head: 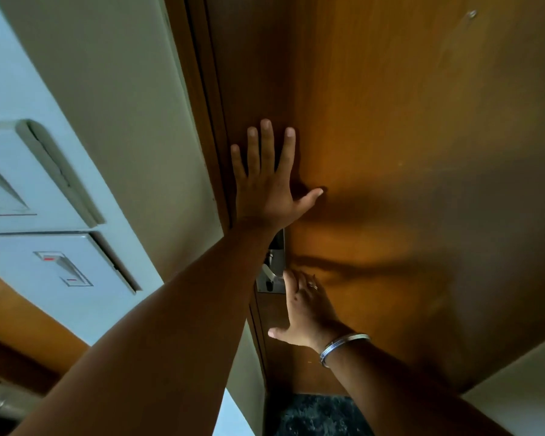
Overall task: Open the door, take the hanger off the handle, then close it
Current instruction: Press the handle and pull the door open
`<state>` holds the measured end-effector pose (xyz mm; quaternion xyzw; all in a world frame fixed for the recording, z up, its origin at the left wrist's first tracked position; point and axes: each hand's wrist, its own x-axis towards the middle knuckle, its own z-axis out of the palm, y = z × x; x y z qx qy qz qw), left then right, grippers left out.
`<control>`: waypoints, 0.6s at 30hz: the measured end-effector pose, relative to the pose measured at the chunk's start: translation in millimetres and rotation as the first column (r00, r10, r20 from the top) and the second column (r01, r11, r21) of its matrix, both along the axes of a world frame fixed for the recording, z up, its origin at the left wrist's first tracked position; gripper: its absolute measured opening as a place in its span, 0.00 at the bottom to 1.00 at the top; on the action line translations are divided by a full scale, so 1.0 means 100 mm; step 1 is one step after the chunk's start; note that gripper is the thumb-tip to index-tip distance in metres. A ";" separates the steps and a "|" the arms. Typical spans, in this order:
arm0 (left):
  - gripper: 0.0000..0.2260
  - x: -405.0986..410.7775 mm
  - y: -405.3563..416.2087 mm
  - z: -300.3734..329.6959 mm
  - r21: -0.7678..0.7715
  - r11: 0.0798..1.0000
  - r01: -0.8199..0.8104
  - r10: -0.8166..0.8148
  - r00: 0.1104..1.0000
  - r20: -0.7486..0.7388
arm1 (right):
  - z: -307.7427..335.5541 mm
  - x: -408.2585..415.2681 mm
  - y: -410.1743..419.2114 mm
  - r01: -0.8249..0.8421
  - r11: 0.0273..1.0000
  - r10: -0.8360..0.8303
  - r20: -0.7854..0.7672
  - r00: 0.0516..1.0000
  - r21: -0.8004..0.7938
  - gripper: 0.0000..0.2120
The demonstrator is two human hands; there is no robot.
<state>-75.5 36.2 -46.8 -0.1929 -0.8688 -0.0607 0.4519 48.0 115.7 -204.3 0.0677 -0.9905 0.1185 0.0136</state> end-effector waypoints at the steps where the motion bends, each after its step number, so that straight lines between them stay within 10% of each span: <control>1: 0.50 0.02 0.00 0.00 -0.002 1.000 -0.008 0.008 1.000 0.005 | 0.02 0.01 0.01 -0.003 1.000 0.003 0.008 1.000 -0.020 0.57; 18: 0.53 0.47 -0.02 0.06 -0.017 0.994 -0.112 0.113 0.985 0.130 | 0.65 0.38 0.14 -0.167 0.971 0.165 0.023 0.986 0.171 0.39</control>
